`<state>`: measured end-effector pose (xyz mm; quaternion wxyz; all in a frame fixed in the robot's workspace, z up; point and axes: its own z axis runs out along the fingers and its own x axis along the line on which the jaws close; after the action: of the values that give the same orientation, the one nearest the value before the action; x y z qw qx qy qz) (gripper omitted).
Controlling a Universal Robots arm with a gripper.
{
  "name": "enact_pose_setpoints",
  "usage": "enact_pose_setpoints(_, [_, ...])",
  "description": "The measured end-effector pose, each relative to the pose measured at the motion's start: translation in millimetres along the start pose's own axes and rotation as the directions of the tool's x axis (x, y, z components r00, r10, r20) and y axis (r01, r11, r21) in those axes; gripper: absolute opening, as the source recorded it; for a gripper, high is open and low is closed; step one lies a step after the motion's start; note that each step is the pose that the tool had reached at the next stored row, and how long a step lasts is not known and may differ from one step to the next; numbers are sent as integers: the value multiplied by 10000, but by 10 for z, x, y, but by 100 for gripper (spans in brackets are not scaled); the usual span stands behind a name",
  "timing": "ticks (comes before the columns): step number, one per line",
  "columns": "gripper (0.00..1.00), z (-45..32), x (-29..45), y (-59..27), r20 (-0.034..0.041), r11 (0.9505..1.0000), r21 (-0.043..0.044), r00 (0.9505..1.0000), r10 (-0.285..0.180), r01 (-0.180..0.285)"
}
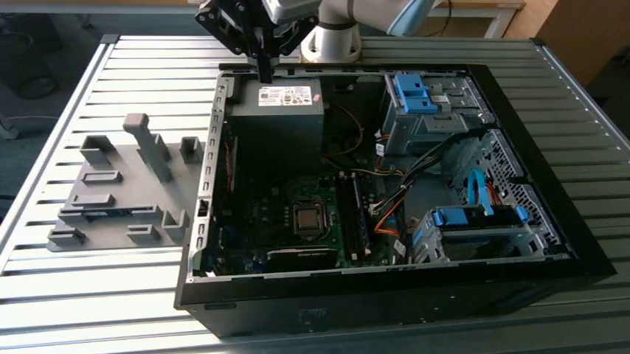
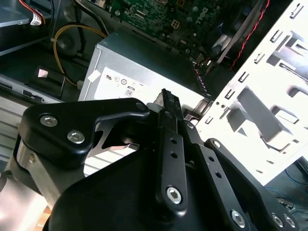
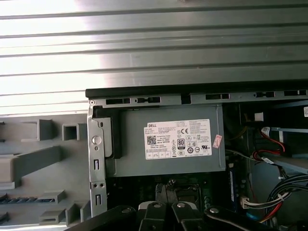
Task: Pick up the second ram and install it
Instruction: 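Reach for the second ram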
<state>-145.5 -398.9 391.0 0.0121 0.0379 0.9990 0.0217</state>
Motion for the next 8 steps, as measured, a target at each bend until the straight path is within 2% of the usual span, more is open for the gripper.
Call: enact_pose_setpoints(8, [11, 2, 38, -3, -1, 10000, -1, 10000, 1, -1])
